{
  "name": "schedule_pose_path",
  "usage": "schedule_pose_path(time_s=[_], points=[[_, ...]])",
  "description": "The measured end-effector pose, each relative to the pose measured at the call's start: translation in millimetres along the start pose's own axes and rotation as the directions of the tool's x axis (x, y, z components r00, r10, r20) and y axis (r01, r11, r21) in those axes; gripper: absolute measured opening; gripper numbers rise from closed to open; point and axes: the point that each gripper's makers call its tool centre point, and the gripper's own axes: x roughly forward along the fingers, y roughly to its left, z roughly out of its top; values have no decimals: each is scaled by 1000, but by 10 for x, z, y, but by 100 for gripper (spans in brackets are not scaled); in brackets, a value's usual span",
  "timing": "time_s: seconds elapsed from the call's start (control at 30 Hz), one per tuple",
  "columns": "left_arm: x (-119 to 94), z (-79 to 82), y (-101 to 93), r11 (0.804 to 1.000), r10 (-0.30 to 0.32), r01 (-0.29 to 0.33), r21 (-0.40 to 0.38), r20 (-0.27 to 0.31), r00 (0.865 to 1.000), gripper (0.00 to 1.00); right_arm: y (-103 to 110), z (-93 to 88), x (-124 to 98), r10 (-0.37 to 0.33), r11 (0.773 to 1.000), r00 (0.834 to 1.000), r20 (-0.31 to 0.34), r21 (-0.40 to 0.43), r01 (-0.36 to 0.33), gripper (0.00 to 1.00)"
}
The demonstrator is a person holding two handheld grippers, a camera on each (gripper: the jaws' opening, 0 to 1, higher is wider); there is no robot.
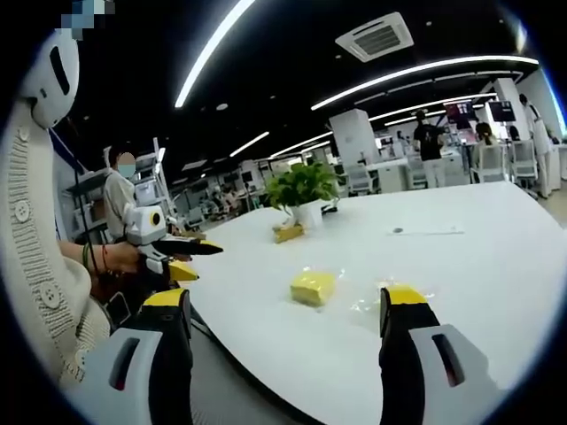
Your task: Compare the silicone blocks by pressing each to a similar depth, holding the contact briefly, and releasing to observe deformation and rebound differences across the visible hardness samples.
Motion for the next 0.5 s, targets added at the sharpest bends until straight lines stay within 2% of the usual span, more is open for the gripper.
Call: schedule_pose_path(time_s=[0.13, 0.27, 0.5], points=[[11, -25, -6, 1000, -1, 1, 2, -6, 1000, 69, -12, -66, -10, -12, 1000, 1000, -13, -28, 12, 81], [3, -46, 12, 1000, 16, -16, -23, 3, 1000, 69, -131, -155, -51, -46, 999, 999, -28, -28, 46, 80], [-53, -74, 72, 997, 61, -61, -48, 9, 998, 70, -314, -112, -149, -89, 996, 996, -29, -24, 89, 81]])
